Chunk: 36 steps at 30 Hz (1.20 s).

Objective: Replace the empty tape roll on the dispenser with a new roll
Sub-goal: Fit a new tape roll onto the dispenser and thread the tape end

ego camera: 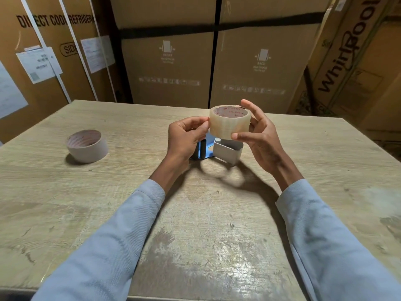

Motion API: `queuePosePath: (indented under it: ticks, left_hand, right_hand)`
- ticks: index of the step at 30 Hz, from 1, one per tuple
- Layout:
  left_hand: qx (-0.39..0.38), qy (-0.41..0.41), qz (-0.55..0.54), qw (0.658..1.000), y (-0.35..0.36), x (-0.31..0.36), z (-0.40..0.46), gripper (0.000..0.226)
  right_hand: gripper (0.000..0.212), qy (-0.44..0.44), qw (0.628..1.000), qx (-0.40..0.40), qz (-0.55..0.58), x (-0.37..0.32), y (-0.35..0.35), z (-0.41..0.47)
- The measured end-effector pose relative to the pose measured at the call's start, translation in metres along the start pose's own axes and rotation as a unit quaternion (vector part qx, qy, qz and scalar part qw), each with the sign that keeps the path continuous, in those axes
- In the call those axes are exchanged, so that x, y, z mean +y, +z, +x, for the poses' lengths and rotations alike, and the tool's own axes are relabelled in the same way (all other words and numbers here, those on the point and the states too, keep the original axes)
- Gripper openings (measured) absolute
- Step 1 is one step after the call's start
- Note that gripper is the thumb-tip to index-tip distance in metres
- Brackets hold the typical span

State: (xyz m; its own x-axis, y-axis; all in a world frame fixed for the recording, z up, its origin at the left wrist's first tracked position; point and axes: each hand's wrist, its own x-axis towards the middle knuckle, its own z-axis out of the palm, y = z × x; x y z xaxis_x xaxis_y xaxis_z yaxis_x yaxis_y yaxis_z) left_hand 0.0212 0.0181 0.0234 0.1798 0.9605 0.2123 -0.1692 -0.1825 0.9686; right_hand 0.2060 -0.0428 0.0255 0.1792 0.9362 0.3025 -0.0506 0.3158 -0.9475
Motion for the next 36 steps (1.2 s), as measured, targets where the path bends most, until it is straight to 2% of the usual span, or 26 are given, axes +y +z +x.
queuePosePath:
  ticks: [6, 11, 20, 25, 29, 31, 36]
  left_hand:
    - [0.001, 0.015, 0.005, 1.0, 0.001, -0.002, 0.001, 0.009]
    - [-0.022, 0.035, 0.048, 0.998, 0.003, -0.003, 0.0, 0.012]
    - [-0.068, 0.008, 0.038, 0.997, 0.004, 0.002, -0.002, 0.012]
    - [-0.046, 0.015, 0.046, 0.998, -0.001, -0.001, 0.001, 0.007]
    - [-0.036, 0.027, -0.002, 0.999, -0.001, 0.002, 0.001, 0.033]
    - [-0.047, 0.047, 0.011, 0.998, 0.001, 0.004, -0.001, 0.037]
    - [-0.012, 0.088, 0.046, 0.995, 0.004, 0.002, -0.003, 0.013]
  right_hand:
    - [0.087, -0.015, 0.999, -0.003, -0.028, 0.002, 0.01, -0.003]
    - [0.086, -0.022, 0.998, 0.037, -0.038, -0.001, 0.012, -0.005]
    - [0.08, -0.022, 0.995, 0.089, -0.042, 0.0, 0.005, -0.005]
    - [0.078, -0.022, 0.994, 0.096, -0.055, 0.001, 0.004, -0.005]
    - [0.078, -0.024, 0.994, 0.088, -0.068, 0.003, 0.005, -0.005]
    - [0.081, -0.026, 0.994, 0.084, -0.072, 0.004, 0.006, -0.005]
    - [0.085, -0.031, 0.992, 0.09, -0.086, 0.004, 0.007, -0.006]
